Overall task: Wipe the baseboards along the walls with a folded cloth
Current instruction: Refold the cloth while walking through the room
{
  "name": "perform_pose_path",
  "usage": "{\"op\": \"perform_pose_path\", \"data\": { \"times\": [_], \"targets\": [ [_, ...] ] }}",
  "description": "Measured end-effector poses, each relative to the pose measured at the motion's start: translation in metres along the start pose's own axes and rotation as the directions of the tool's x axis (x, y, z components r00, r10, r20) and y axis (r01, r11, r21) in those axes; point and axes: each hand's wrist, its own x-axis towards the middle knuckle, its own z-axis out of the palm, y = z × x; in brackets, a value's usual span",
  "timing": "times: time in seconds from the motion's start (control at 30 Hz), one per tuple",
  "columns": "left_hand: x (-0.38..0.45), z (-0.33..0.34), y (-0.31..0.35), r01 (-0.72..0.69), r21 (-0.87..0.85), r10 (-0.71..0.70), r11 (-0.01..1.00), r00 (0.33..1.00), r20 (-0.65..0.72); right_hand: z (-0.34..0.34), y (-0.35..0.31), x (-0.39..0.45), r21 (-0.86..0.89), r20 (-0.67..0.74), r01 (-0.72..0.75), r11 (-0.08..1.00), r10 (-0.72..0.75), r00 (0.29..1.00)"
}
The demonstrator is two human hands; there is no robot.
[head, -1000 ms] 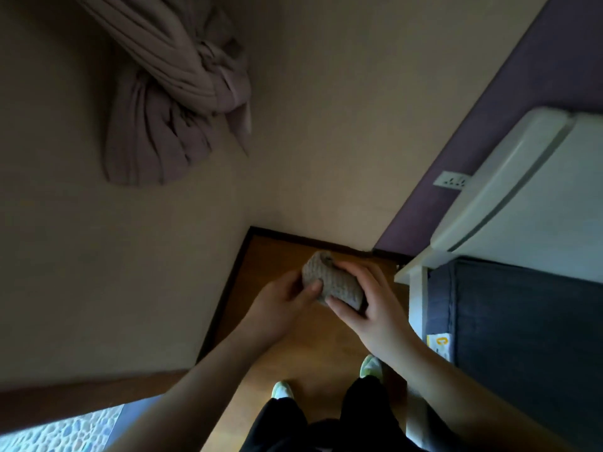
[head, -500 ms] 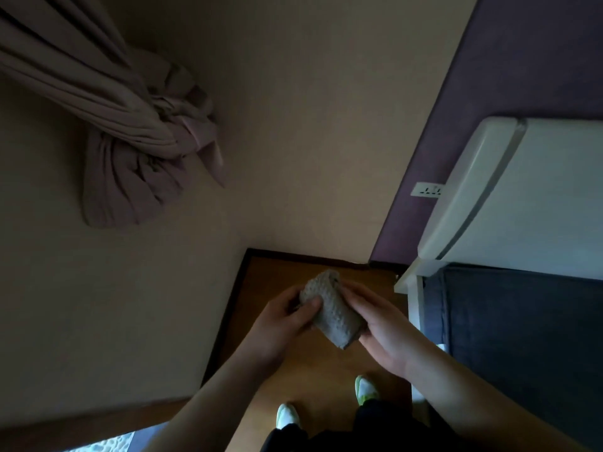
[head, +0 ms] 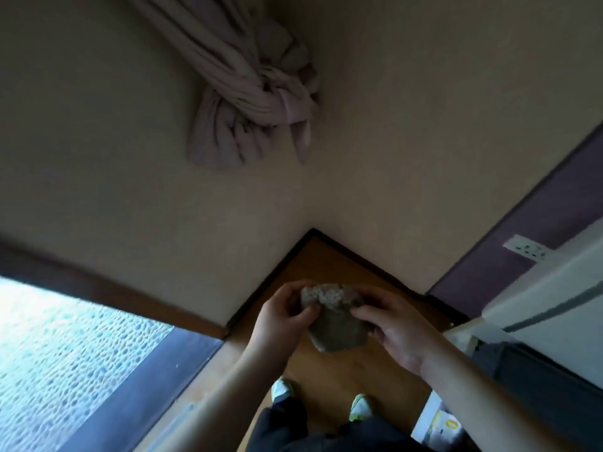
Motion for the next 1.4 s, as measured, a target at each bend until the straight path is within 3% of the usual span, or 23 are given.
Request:
{"op": "perform_pose_path", "data": {
  "times": [0.17, 0.37, 0.43, 0.57, 0.63, 0.7, 0.83, 0.93, 1.1, 1.4],
  "targets": [
    [-0.025, -0.035, -0.014, -0.059, -0.004, 0.057, 0.998, 0.978, -0.202, 0.041, 0.008, 0.022, -0.152, 0.059, -0.027, 0.988, 0.036, 0.998],
    [-0.075, -0.083, -0.036, -0.054, -0.01, 0.045, 0.999, 0.914, -0.403, 0.098, 0.027, 0.03, -0.275, 0.23, -0.079, 0.958, 0.145, 0.962],
    [-0.099, -0.096, -0.048, -0.026, 0.025, 0.035, 0.999, 0.842, -0.538, 0.123, 0.042, 0.031, -0.295, 0.273, -0.117, 0.948, 0.201, 0.941],
    [-0.158, -0.116, -0.078, 0.057, 0.101, 0.046, 0.993, 0.612, -0.789, 0.18, 0.086, 0.021, -0.378, 0.327, -0.13, 0.916, 0.264, 0.908],
    [-0.19, -0.125, -0.095, 0.056, 0.128, 0.073, 0.99, 0.577, -0.814, 0.206, 0.11, 0.01, -0.424, 0.368, -0.122, 0.898, 0.293, 0.883],
    [-0.221, -0.132, -0.112, 0.04, 0.081, 0.041, 0.996, 0.594, -0.804, 0.231, 0.135, -0.008, -0.482, 0.441, -0.108, 0.87, 0.347, 0.828],
    [-0.279, -0.153, -0.145, -0.006, -0.154, -0.127, 0.988, 0.537, -0.834, 0.281, 0.178, -0.051, -0.596, 0.546, -0.063, 0.801, 0.461, 0.7],
    [-0.324, -0.172, -0.162, -0.05, -0.289, -0.234, 0.956, 0.466, -0.853, 0.317, 0.205, -0.085, -0.625, 0.556, -0.116, 0.772, 0.544, 0.629],
    [-0.387, -0.194, -0.184, -0.07, -0.3, -0.244, 0.952, 0.42, -0.874, 0.363, 0.246, -0.132, -0.679, 0.507, -0.094, 0.728, 0.558, 0.656],
    [-0.466, -0.233, -0.218, 0.05, -0.157, -0.164, 0.986, 0.316, -0.935, 0.431, 0.303, -0.186, -0.808, 0.53, 0.191, 0.558, 0.544, 0.651]
  ]
}}
